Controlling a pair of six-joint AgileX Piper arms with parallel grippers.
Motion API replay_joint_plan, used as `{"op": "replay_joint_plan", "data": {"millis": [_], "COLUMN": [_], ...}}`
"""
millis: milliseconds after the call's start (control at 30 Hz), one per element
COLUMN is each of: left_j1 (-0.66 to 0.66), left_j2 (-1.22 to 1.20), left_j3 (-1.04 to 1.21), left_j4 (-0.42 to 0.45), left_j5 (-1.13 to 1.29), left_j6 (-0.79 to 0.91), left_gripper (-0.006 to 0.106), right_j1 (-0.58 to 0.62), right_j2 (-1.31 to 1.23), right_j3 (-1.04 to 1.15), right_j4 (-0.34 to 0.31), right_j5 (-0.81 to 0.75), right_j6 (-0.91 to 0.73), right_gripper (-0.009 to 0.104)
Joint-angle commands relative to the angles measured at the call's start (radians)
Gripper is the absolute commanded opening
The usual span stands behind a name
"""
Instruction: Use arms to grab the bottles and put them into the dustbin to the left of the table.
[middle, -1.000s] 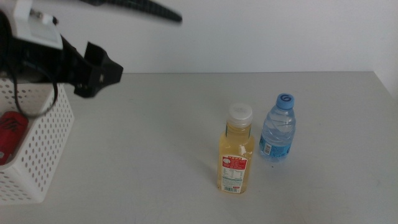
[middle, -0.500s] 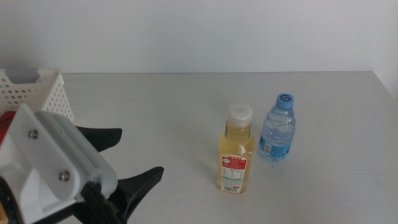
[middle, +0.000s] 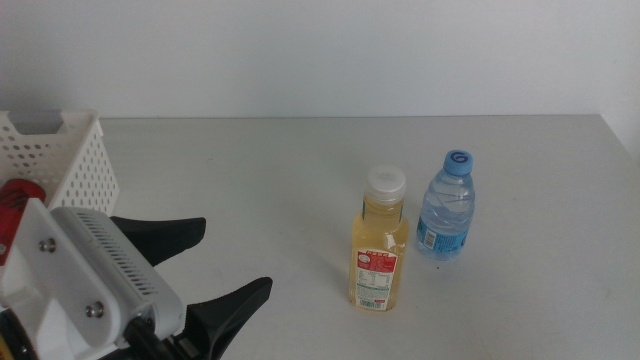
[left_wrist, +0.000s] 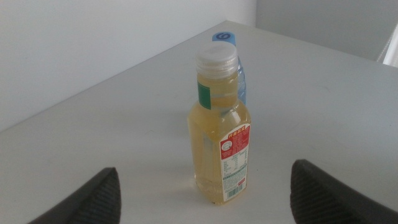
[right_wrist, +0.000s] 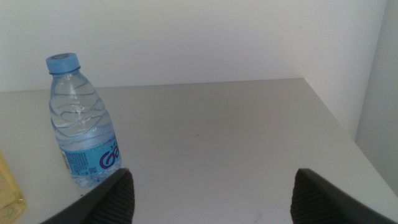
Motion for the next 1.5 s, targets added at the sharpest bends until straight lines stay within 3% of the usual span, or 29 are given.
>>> {"op": "replay_joint_plan", "data": {"millis": [0, 400, 533, 733, 967, 1200, 1367, 1467], "left_j1": [-0.004, -0.001, -0.001, 0.0, 0.0, 0.012, 0.094, 0.179], "left_j2": [-0.002, 0.027, 0.059, 0.158, 0.352, 0.563, 0.688, 0.728], "left_j3": [-0.029, -0.012, 0.084, 0.232, 0.246, 0.246, 0.226, 0.193], "left_j4": [-0.005, 0.005, 0.061, 0.156, 0.168, 0.176, 0.281, 0.395], "left_j5": [-0.084, -0.174, -0.349, -0.641, -0.785, -1.078, -1.205, -1.215], "left_j6": [-0.016, -0.004, 0.013, -0.147, -0.217, -0.231, -0.299, -0.326], "left_gripper": [0.093, 0.093, 0.093, 0.093, 0.093, 0.093, 0.093, 0.093], "right_j1": [-0.006, -0.006, -0.006, -0.006, -0.006, -0.006, -0.006, -0.006], "right_j2": [-0.022, -0.022, -0.022, -0.022, -0.022, -0.022, -0.022, -0.022], "right_j3": [-0.01, -0.01, -0.01, -0.01, -0.01, -0.01, -0.01, -0.01], "right_j4": [-0.008, -0.008, -0.008, -0.008, -0.008, -0.008, -0.008, -0.008], "right_j5": [-0.082, -0.082, -0.082, -0.082, -0.082, -0.082, -0.082, -0.082], "right_j6": [-0.004, -0.004, -0.004, -0.004, -0.004, -0.004, -0.004, -0.004], "right_gripper": [0.064, 0.064, 0.064, 0.064, 0.064, 0.064, 0.064, 0.064]}}
